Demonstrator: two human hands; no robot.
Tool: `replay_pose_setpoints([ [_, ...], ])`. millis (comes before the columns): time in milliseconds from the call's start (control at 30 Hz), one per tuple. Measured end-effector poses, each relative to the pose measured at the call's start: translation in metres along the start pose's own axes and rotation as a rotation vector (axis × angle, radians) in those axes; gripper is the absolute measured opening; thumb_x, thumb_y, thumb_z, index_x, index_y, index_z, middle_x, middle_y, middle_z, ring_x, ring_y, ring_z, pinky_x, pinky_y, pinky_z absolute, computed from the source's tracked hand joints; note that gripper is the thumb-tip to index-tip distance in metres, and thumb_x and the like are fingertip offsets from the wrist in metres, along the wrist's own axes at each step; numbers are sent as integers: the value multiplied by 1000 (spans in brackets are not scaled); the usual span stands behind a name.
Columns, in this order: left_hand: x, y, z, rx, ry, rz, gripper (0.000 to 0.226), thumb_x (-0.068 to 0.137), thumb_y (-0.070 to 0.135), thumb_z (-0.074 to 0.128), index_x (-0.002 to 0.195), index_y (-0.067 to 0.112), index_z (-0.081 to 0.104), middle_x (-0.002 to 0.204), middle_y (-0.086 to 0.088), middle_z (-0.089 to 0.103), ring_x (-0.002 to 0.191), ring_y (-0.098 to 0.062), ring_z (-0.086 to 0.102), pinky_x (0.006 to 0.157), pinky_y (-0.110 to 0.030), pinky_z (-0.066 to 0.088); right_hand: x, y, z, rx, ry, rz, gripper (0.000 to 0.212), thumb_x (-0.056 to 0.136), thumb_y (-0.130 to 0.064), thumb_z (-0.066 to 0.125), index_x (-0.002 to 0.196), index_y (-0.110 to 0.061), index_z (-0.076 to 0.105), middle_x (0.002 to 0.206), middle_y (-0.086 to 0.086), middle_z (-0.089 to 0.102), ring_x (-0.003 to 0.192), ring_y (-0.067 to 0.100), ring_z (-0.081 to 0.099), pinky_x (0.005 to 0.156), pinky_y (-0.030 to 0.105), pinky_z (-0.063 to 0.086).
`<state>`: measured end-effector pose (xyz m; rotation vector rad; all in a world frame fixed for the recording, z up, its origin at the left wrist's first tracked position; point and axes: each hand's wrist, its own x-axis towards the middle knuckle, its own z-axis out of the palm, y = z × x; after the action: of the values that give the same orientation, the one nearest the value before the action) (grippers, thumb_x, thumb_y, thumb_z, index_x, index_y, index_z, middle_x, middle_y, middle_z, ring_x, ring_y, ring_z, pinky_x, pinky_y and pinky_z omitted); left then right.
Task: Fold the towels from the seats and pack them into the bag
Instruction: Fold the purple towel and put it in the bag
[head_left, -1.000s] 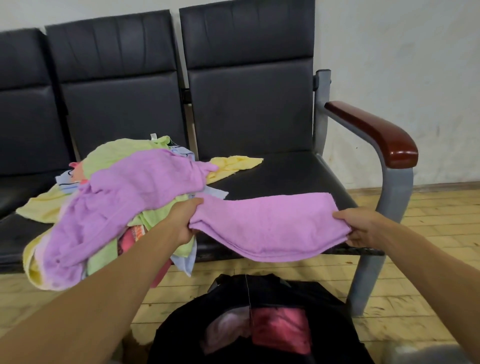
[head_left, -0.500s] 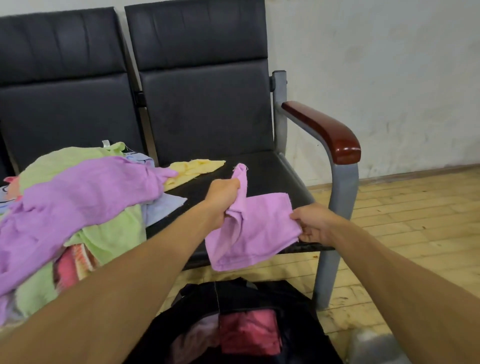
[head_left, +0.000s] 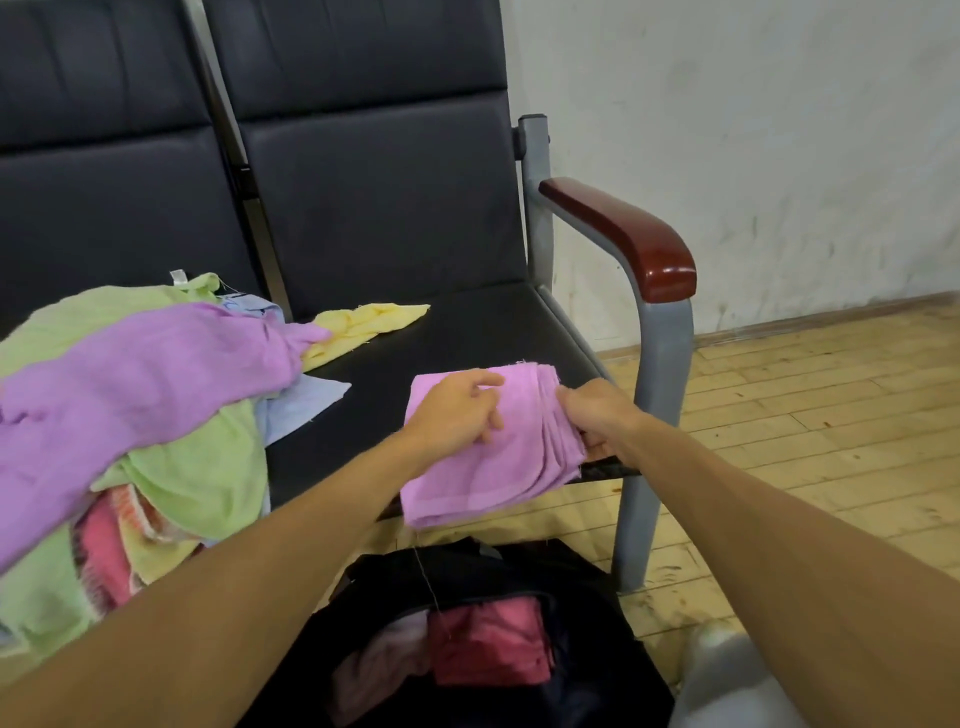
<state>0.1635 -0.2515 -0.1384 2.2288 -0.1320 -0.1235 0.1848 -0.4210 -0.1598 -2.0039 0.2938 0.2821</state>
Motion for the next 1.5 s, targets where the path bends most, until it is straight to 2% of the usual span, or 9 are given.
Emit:
replay_pose_setpoints([
  [100,-7,-39,-28,308,190,9,31,98,13,45,125,16,60,116,1,54,95,-10,53,85,-20,41,7,-3,5,-280,124,-154,49,103,-45,35,75,-10,53,76,8,59,71,24,61,65,32,53],
  [300,-31,-73,-40,190,128,-193,37,99,30,51,130,9,55,122,-6,60,98,-12,54,84,-25,40,8,-6,17,-540,139,-180,53,89,-67,49,69,-19,42,69,-1,50,74,21,55,64,33,42],
  [633,-51,-78,-41,1,106,-214,28,96,31,57,121,19,54,106,4,62,96,-9,58,69,-18,42,-5,-23,48,-707,270,-392,21,103,-22,41,110,-5,51,80,1,51,69,17,52,64,29,42],
  [767,-73,-78,-56,-97,115,-234,22,97,25,54,118,20,58,108,5,63,100,-11,59,86,-25,45,-22,-37,63,-792,309,-510,25,102,-16,41,124,-5,47,82,2,53,62,14,51,57,25,41],
  [1033,-122,-98,-71,-704,363,-438,41,100,35,49,131,10,48,116,-6,58,103,-21,59,93,-37,47,-86,-91,108,-249,-10,-676,24,105,-26,37,103,-15,58,87,-2,56,72,6,52,64,21,38],
  [1133,-137,-98,-76,-1223,189,-464,58,92,50,56,129,5,51,107,-8,65,90,-22,65,79,-36,50,-111,-101,115,66,-177,-592,32,104,-30,41,77,-22,55,73,-7,56,62,2,54,58,19,40],
  [1267,-153,-81,-76,-1660,-115,-313,47,91,41,59,128,12,57,121,-8,66,108,-22,66,96,-39,51,-123,-92,113,336,-304,-452,35,104,-34,42,78,-17,58,65,-7,56,61,8,52,60,25,41],
  [1367,-159,-85,-80,-1433,4,-336,45,83,30,68,121,6,64,117,-14,69,106,-29,65,98,-44,48,-119,-81,100,383,-313,-268,32,103,-39,43,91,-14,61,76,2,58,70,17,57,62,29,44],
  [1500,-162,-89,-84,-1113,317,-329,36,82,20,73,112,3,65,97,-12,75,85,-23,73,66,-35,59,-110,-58,87,385,-370,-3,34,94,-41,58,109,-12,66,104,14,69,97,28,67,81,40,53],
])
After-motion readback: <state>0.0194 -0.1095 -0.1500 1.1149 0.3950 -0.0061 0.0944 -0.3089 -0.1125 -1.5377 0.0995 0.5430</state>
